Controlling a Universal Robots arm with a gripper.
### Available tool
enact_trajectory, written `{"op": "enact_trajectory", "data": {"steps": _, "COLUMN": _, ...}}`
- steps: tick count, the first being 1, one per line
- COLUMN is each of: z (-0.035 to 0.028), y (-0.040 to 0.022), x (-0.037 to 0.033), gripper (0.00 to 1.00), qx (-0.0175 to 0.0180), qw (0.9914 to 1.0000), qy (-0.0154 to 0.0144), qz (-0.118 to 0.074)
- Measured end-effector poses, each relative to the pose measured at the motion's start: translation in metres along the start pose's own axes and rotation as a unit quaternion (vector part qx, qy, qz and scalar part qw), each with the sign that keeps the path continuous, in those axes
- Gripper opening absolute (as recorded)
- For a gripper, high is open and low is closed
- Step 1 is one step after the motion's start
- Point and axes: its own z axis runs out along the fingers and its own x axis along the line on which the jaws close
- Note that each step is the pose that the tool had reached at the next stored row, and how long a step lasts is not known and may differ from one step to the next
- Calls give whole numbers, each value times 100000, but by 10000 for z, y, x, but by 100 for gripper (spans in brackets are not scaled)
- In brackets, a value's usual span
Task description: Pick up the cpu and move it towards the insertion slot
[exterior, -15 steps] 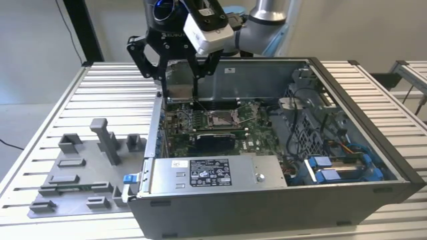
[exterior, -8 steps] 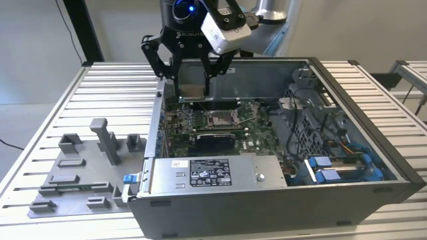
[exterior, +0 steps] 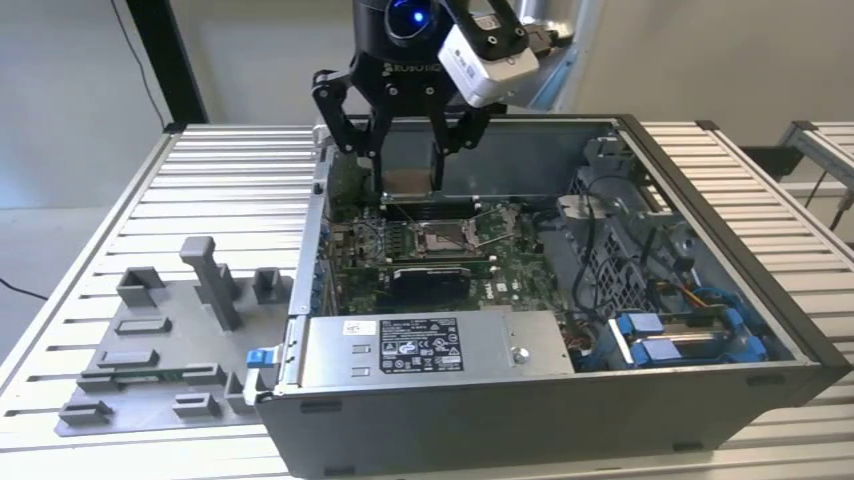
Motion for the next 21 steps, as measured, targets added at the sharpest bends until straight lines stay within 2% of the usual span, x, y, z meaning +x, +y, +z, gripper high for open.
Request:
{"op": "enact_trajectory", "data": {"steps": 7, "z": -1, "y": -10, "x": -188, "gripper": 0, "qx": 0, "qw": 100000, "qy": 3, "qz": -1}}
{"op": "enact_trajectory", "data": {"steps": 21, "z": -2, "y": -34, "x": -663, "gripper": 0, "qx": -1, "qw": 100000, "qy": 50, "qz": 0}}
